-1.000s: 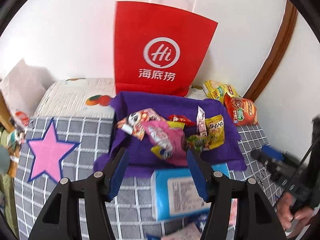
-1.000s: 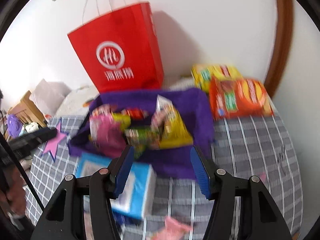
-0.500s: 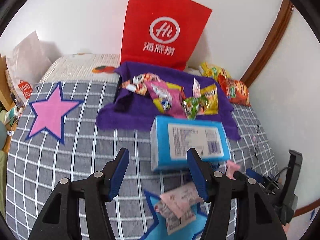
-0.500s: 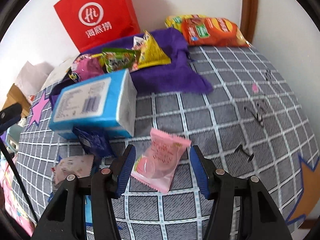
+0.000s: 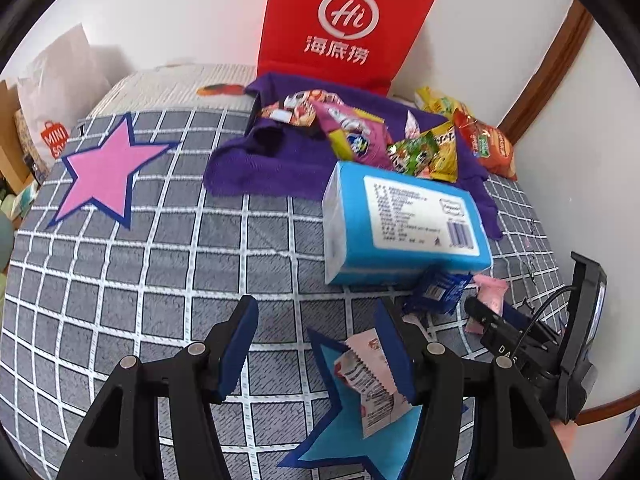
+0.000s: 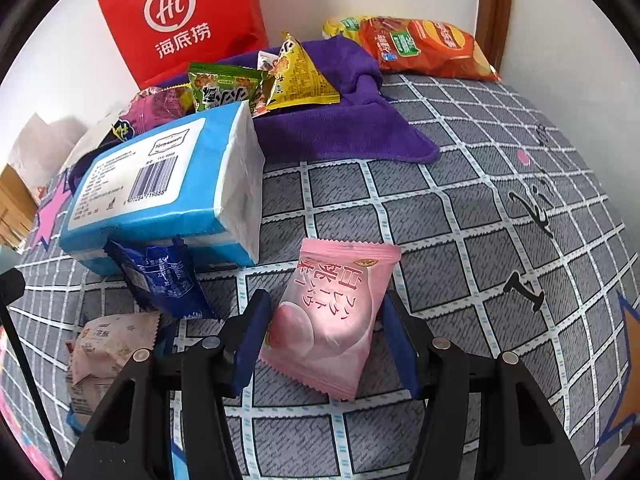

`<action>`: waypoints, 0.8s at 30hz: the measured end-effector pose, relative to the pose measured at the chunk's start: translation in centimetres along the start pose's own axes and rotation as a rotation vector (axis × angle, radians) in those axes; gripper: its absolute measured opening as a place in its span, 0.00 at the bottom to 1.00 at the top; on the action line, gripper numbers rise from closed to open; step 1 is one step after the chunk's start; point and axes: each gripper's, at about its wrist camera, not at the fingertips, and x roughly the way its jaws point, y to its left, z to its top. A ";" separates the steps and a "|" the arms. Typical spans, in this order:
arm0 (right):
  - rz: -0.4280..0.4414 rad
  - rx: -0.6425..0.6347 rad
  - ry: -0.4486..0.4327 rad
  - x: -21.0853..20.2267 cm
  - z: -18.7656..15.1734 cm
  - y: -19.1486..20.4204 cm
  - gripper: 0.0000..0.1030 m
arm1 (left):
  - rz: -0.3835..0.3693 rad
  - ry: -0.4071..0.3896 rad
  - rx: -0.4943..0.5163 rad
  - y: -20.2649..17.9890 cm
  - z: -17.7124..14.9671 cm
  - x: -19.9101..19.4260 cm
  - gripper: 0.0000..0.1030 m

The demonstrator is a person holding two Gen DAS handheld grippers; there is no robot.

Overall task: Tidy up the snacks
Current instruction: 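Move the right tool to the pink candy packet while the left tool reaches toward the white wrapper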

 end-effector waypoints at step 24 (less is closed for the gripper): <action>0.018 -0.012 -0.067 -3.7 -0.6 -4.7 0.45 | -0.103 0.127 0.250 -7.8 -2.8 4.9 0.64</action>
